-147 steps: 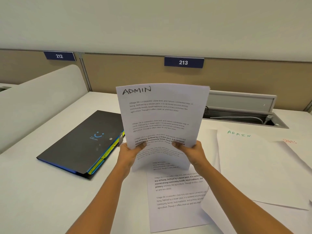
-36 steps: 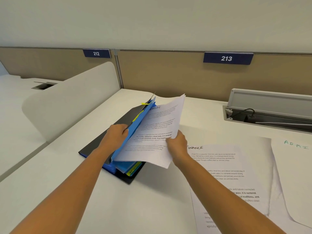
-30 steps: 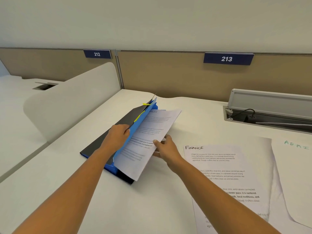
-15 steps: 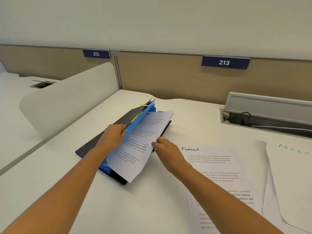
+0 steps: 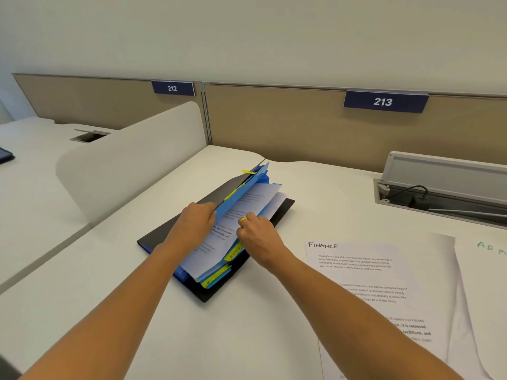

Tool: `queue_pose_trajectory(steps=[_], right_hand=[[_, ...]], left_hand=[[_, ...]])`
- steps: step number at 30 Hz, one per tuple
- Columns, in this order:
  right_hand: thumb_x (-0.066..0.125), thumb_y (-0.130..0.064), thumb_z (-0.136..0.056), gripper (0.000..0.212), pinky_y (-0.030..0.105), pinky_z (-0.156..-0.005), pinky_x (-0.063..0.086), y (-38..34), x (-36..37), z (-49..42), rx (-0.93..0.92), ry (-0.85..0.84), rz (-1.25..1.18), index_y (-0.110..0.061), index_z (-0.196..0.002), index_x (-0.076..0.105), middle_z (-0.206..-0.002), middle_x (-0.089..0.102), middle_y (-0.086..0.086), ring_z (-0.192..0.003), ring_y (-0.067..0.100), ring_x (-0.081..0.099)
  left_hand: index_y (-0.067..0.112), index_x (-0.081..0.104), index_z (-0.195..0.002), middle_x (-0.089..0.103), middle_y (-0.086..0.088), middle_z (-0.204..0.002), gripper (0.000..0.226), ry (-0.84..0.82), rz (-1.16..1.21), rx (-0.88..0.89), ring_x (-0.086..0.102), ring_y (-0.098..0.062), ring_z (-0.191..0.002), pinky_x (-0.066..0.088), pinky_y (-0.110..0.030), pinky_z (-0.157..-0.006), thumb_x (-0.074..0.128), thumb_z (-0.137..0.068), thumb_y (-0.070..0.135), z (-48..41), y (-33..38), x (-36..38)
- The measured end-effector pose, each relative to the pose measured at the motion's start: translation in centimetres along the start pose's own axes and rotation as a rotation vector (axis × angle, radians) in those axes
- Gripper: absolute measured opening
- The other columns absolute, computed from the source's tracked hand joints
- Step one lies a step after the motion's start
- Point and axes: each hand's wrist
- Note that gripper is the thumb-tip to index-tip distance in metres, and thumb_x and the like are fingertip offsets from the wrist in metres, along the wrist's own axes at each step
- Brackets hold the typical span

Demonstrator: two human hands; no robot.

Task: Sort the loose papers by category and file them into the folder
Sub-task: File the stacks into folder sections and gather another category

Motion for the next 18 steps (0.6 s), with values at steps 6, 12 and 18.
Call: queue_pose_trajectory(steps=[6,12,18], right_hand=[[0.077,-0.017,-0.067,0.012,0.027,-0.057,0.032,-0.5,0.6,-0.6,0.026,-0.005,0.063,-0.018,-0.06,0.067,-0.061,0.058,-0.002,-0.07,0.016,0.053],[0.042,-0.003,-0.095,0.02,0.032,-0.072,0.029,0.1,3.1,0.1,0.051,-0.02,-0.026,-0.005,-0.098,0.062,-0.098,0.061,0.01,-0.096,0.026,0.049],[0.045,-0.007,-0.093,0.02,0.036,-0.078,0.042,0.9,4.4,1.3,0.077,0.0,-0.205,-0.005,-0.091,0.065,-0.091,0.066,0.011,-0.087,0.029,0.058]], left_hand=[[-0.001,0.058,-0.101,0.043,-0.002,-0.06,0.026,0.014,-0.061,0.011,0.041,-0.019,-0.055,0.028,-0.023,-0.047,0.036,-0.099,0.014,0.6,0.1,0.4],[0.0,0.058,-0.104,0.057,-0.013,-0.073,0.029,-0.005,-0.079,0.006,0.054,-0.026,-0.061,0.045,-0.034,-0.058,0.035,-0.099,0.017,0.8,0.2,1.3],[0.013,0.05,-0.124,0.067,-0.012,-0.095,0.031,-0.027,-0.293,0.057,0.062,-0.026,-0.075,0.047,-0.029,-0.064,0.032,-0.101,0.024,1.8,0.9,2.6]])
Point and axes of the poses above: each hand's wrist, its own z-axis away from the middle knuckle, its own x-axis out of the palm, y = z × x
